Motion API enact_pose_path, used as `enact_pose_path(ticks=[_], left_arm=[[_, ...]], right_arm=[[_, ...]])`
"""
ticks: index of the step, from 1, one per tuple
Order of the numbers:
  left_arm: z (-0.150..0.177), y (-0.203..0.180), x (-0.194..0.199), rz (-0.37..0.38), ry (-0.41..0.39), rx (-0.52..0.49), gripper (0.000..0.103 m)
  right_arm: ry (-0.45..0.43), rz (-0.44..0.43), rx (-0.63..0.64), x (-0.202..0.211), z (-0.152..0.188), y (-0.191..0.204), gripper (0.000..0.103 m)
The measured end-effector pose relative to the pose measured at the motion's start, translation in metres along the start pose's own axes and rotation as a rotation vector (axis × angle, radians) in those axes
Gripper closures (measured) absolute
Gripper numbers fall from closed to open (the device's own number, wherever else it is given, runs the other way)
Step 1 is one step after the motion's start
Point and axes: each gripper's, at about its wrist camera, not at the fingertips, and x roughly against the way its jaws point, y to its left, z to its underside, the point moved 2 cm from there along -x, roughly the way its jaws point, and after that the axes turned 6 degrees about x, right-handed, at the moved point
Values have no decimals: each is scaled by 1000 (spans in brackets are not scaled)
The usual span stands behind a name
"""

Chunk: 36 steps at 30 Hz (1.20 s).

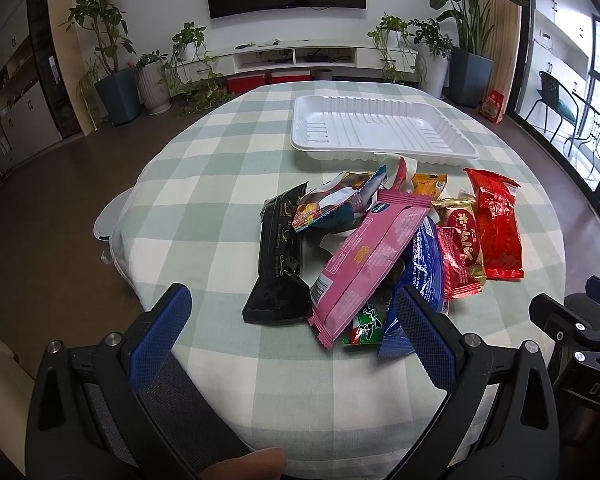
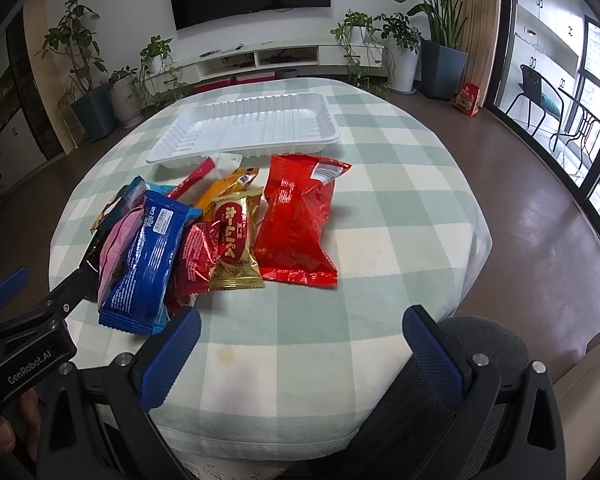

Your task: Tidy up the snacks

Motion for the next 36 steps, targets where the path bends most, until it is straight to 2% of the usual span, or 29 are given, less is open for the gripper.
enact_pose_path(ticks=[36], left_arm=[[2, -4, -4, -3, 9, -4, 0]], right_arm=[[16, -3, 5, -2, 1, 5, 0]])
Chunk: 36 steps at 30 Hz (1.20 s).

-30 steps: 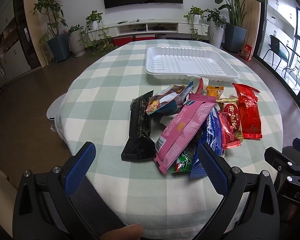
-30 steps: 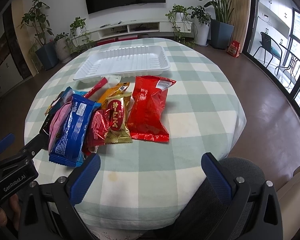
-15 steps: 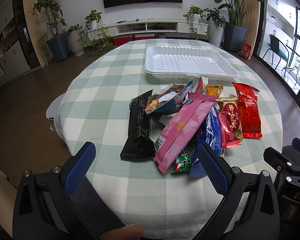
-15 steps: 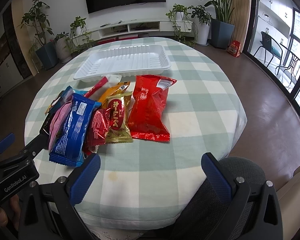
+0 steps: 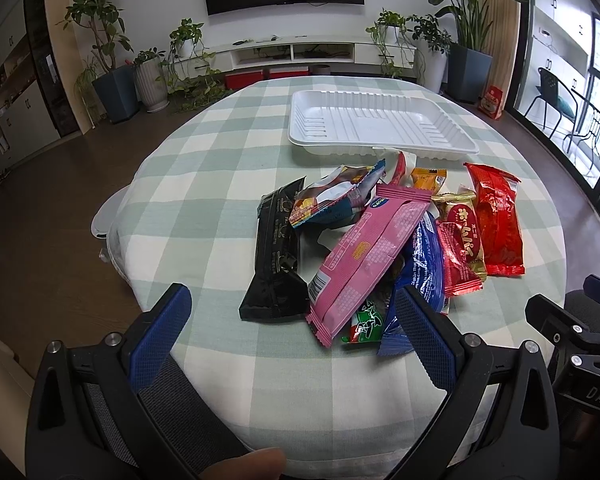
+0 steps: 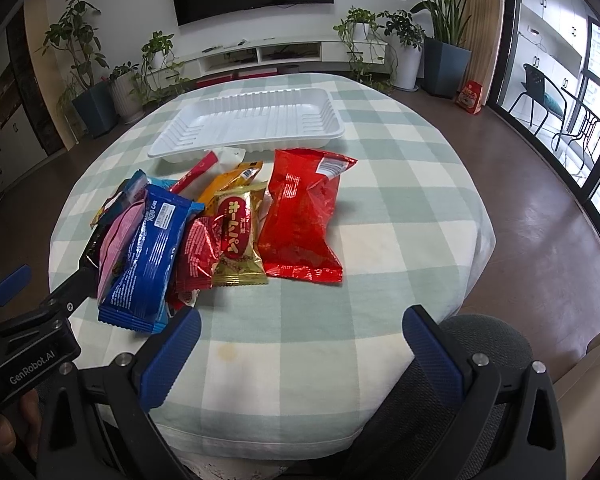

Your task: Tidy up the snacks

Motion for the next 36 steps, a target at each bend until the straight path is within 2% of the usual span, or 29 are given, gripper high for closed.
enact_pose_path(ticks=[17, 21, 26, 30, 31, 33, 36], left_arm=[[2, -1, -2, 4, 5, -2, 0], [4, -2, -4, 3, -2, -34, 0], [8, 5, -3, 65, 1, -85, 0], [16, 9, -1, 2, -38, -202, 0], [20, 9, -4, -10, -14, -237, 0], [25, 16, -8, 3, 49, -236, 0], [27, 32, -4, 2, 27, -194, 0]], right_arm=[[16, -9, 8, -4, 0, 2, 0], [27, -3, 10, -5, 0, 0, 0], [14, -22, 10, -5, -1, -4, 0], [4, -65, -3, -6, -3, -10, 0], [7, -77, -5, -6, -3, -12, 0], [18, -111, -8, -10, -4, -14, 2], [51, -194, -31, -17, -3, -16, 12]])
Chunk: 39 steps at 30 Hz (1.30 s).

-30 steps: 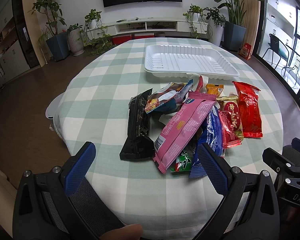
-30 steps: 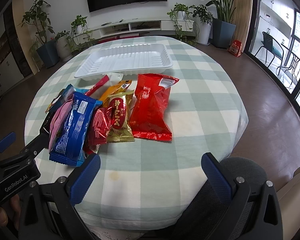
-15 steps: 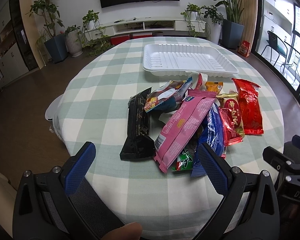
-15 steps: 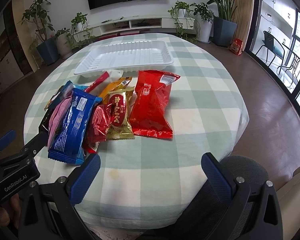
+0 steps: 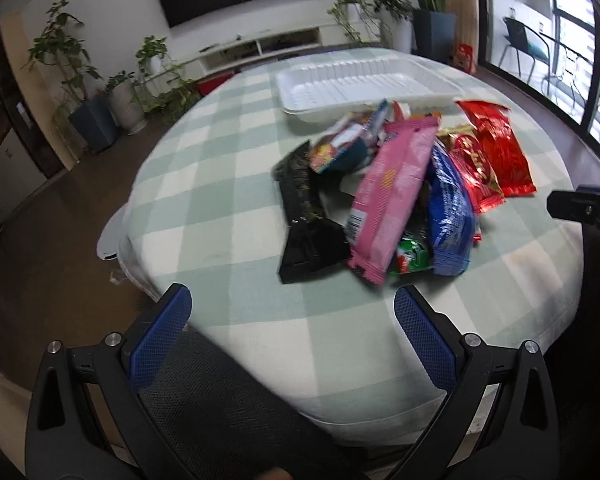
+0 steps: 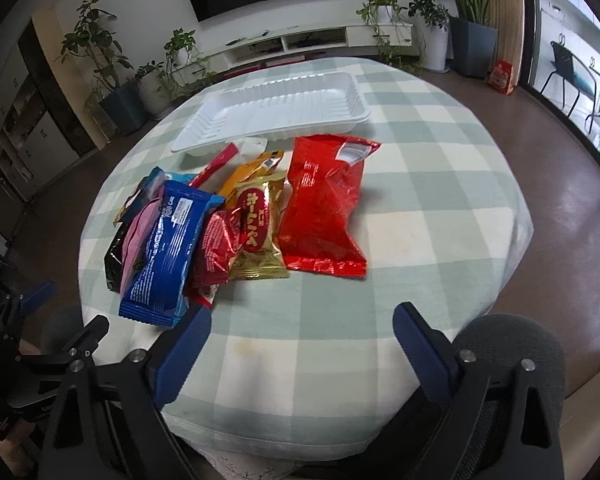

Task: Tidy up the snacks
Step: 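Grasp the black bar with the left tool while the right tool grasps the red chip bag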

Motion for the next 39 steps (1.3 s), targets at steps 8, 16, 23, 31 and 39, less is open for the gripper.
enact_pose_path(ticks=[8, 16, 23, 31, 39], left_arm=[[-50, 38, -22, 112, 13, 107, 1], [-72, 28, -82, 158, 183, 22, 42], [-75, 22, -105, 158, 225, 3, 44], [-77, 26, -126, 168, 240, 8, 75], [-73, 34, -122, 203, 226, 29, 79]], right_arm=[[55, -125, -89, -14, 8, -13, 32], [4, -211, -221, -10, 6, -33, 35], [14, -205, -204, -12, 4, -32, 35], [15, -189, -186, -16, 3, -32, 35], [-4, -165, -160, -19, -2, -34, 35]])
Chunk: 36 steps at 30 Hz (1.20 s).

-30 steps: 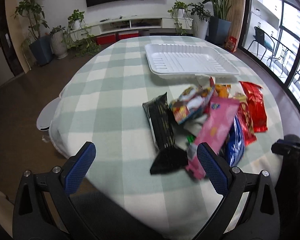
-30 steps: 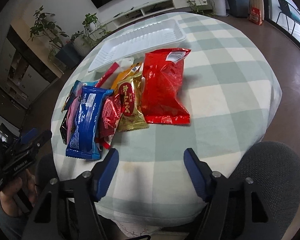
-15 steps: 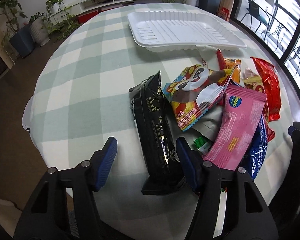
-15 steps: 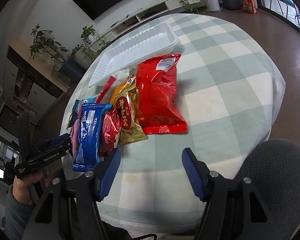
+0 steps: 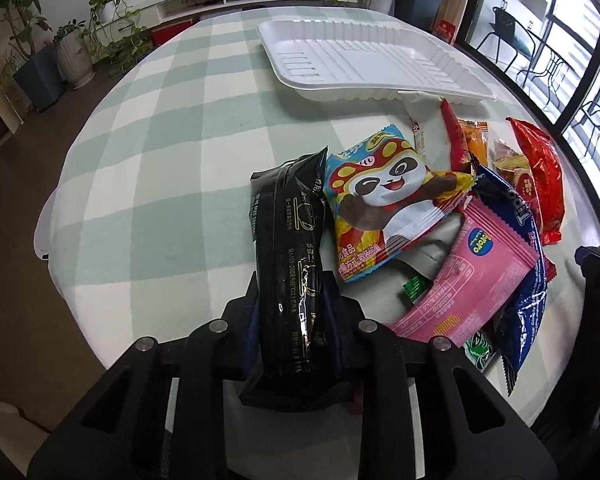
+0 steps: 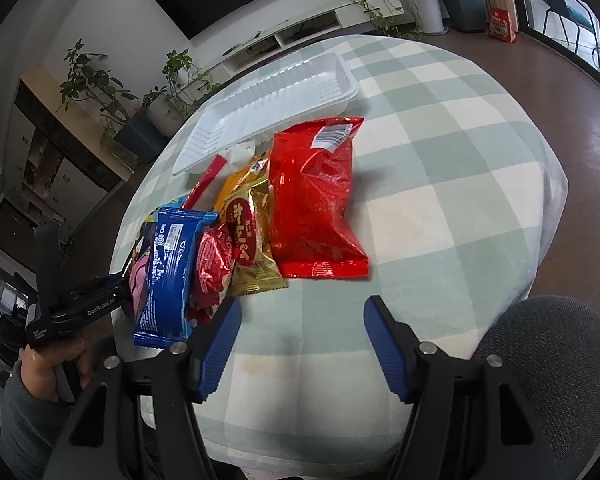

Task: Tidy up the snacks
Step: 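Grasp the black bar with the left tool while the right tool grasps the red chip bag, then carry the black bar and red bag into the white tray and release both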

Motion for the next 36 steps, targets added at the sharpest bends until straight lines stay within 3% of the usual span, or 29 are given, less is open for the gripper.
enact_pose_path(ticks=[12, 20, 25, 36], left_arm=[[18, 19, 18, 53, -15, 74, 79], [27, 31, 29, 94, -43, 143, 80], [31, 33, 27, 100, -44, 155, 80], [32, 38, 36, 134, -76, 182, 80]], right_arm=[[-2, 65, 22, -27, -43, -8, 35], [57, 26, 0, -55, -55, -11, 36], [51, 25, 39, -55, -54, -9, 57], [7, -17, -12, -39, -44, -23, 65]])
